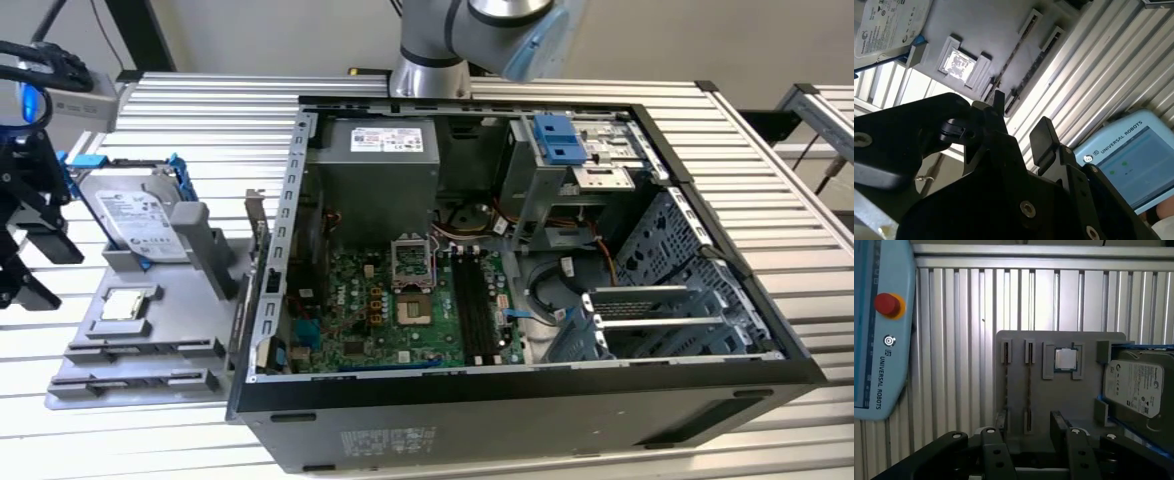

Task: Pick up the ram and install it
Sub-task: 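Pick up the ram and move it above insertion slot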

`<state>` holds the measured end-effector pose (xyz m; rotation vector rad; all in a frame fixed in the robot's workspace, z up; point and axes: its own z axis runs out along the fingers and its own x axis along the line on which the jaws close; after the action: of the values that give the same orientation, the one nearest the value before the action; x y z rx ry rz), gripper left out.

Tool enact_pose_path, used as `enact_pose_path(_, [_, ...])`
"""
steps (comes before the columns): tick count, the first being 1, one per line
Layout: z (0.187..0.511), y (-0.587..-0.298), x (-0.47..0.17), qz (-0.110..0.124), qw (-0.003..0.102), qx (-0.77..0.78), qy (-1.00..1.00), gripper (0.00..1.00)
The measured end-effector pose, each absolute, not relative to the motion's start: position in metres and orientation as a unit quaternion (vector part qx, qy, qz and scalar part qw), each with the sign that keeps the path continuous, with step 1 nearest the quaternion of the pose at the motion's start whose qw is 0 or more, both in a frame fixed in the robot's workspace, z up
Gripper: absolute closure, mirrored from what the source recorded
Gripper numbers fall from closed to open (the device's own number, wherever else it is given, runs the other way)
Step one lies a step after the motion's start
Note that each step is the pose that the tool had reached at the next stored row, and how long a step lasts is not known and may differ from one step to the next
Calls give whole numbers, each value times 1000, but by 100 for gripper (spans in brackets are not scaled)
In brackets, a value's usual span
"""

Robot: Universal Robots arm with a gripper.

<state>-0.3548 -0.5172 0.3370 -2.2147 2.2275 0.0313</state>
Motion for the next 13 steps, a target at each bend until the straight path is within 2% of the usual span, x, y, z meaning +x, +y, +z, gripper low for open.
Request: enact_pose_path(13, [322, -520, -355, 8, -2, -704, 710, 0])
